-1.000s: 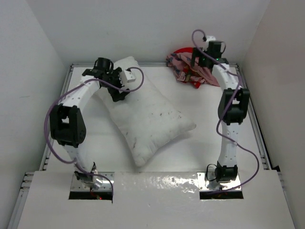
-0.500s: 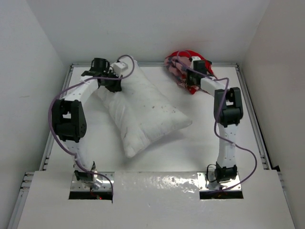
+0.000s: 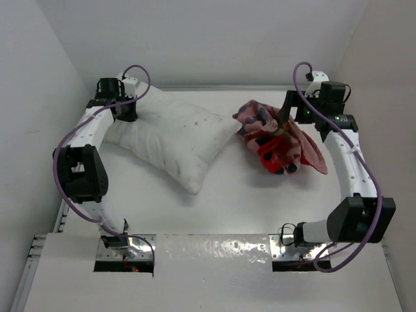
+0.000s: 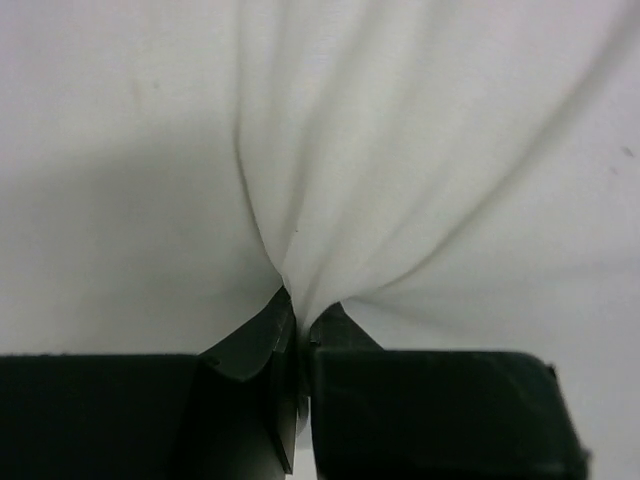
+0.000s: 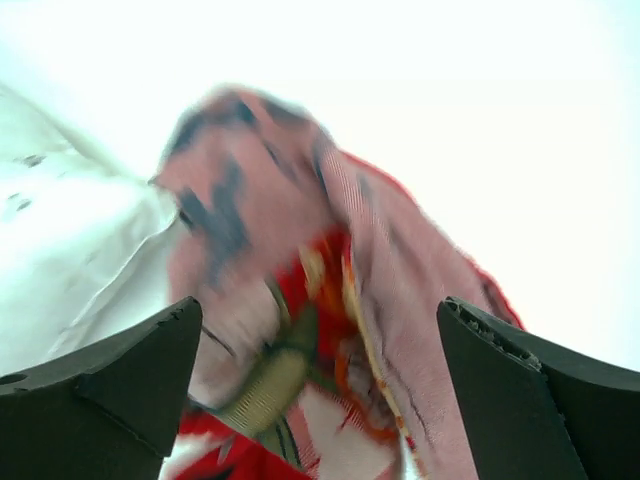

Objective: Put the pillow into the pillowcase

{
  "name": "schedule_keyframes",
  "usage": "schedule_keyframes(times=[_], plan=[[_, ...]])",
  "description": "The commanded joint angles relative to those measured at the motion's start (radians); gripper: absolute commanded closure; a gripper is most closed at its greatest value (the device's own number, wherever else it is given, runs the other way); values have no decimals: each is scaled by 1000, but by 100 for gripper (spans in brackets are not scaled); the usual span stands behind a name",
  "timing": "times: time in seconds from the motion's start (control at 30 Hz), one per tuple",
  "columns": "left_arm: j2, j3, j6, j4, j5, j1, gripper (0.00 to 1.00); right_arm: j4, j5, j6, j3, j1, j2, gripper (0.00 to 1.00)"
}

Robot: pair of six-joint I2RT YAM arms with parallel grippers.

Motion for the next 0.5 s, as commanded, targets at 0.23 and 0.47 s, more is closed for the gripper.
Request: schedule_keyframes(times=[0.23,0.47], plan=[[-129,9,-3,-69,-78,-73,91,-63,-9,4,6,-3,-36,79],[-166,72,49,-106,-178,-71,60,-165,-32,-141,-40,173,140,1]])
